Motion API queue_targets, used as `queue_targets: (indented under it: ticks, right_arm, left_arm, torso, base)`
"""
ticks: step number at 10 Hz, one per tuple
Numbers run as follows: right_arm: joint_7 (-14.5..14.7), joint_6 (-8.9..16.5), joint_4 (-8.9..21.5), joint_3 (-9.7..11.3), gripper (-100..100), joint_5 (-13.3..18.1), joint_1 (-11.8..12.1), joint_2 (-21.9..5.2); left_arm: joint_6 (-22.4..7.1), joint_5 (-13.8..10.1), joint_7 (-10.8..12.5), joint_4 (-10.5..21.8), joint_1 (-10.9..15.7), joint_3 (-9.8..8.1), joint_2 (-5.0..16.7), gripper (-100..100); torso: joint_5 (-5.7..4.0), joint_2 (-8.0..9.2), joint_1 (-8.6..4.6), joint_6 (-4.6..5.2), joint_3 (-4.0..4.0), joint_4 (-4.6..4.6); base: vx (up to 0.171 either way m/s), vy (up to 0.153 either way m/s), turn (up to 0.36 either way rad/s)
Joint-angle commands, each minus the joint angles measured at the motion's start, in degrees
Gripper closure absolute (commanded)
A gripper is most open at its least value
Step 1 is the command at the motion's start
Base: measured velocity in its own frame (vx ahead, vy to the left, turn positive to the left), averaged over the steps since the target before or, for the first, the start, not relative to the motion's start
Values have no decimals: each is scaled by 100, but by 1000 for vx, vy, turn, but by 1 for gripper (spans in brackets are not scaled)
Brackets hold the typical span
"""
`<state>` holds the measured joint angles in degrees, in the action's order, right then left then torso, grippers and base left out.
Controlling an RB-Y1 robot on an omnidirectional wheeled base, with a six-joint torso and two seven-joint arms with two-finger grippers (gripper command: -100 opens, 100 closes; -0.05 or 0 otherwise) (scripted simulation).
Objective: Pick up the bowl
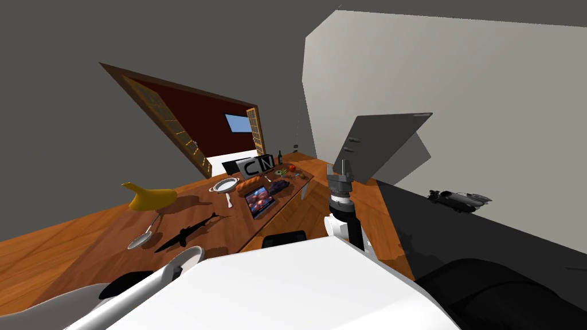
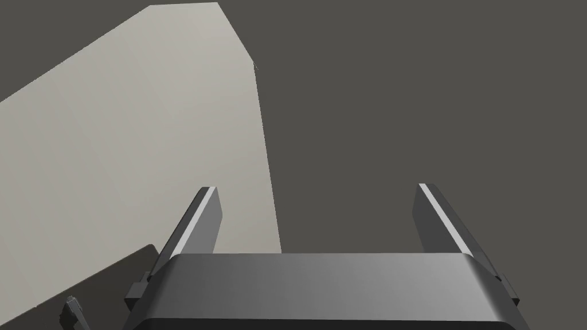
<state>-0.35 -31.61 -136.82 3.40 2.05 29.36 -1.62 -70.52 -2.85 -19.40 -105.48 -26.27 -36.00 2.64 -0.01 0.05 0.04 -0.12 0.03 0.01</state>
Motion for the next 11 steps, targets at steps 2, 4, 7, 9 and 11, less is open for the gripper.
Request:
queue_targets:
  ticks: [2,4,7,9,11]
  right_arm:
    - [0,0,0,0,0,0,0,0]
    - [0,0,0,0,0,0,0,0]
    - [0,0,0,-1,0,0,1,0]
    - [0,0,0,0,0,0,1,0]
    - [0,0,0,-1,0,0,1,0]
  left_arm:
    - [-9,2,2,5,-7,-4,-2,100]
    - [-4,0,4,2,-1,-2,-2,100]
    - [-120,60,34,150,266,243,95,100]
    - [-198,147,75,359,638,620,181,100]
    - [-276,233,117,569,1011,998,266,100]
  torso:
    - [-1,-5,2,7,-1,2]
    - [-1,-2,0,2,-1,0]
    - [-1,-3,-2,-2,-1,0]
    - [35,5,17,-18,-5,-15]
    - [59,4,33,-20,-9,-22]
  base:
    - [-2,-1,1]
    - [0,0,0]
    - [0,-1,231]
    - [-2,1,347]
    - [-8,-2,376]
